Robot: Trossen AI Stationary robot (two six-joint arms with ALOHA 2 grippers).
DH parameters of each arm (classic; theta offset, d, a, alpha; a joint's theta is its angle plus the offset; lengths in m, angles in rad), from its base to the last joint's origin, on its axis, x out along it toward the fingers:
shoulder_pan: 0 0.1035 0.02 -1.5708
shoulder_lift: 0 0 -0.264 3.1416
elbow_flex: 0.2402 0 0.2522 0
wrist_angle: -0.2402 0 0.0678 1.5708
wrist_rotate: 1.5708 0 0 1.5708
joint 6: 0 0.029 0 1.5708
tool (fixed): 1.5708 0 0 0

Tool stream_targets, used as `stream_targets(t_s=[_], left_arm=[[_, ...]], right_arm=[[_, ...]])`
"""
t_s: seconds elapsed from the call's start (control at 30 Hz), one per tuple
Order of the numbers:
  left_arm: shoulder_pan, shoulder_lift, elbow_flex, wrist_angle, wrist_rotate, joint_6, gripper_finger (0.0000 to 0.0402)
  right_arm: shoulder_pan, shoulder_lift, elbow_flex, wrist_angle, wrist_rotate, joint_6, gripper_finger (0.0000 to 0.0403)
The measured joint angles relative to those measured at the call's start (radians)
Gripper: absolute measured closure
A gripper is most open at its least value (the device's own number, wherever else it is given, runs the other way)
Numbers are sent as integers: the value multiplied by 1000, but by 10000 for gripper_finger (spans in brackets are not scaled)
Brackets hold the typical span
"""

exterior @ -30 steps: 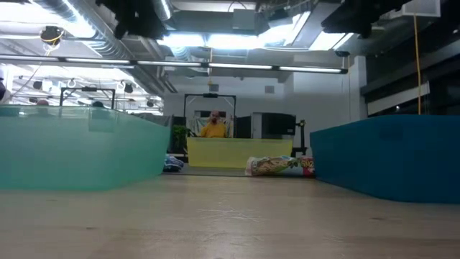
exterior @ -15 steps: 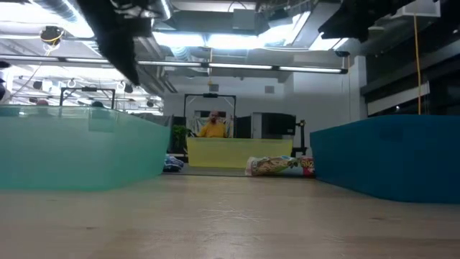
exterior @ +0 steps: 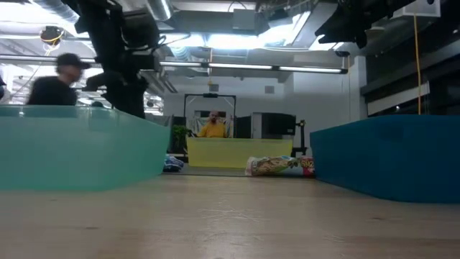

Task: Pick and place Granola Bars by type
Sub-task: Put the red granola bar into the green bin

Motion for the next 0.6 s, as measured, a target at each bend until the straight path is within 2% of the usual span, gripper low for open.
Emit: stream_targets(t_s=[0.23,0.6], left_arm=[[-10,78,-5,46,134,49,182],[-118,160,-5,114,193,14,182]], right_arm=[[0,0,0,0,1,0,257],[0,0,0,-1,2,-32,257]])
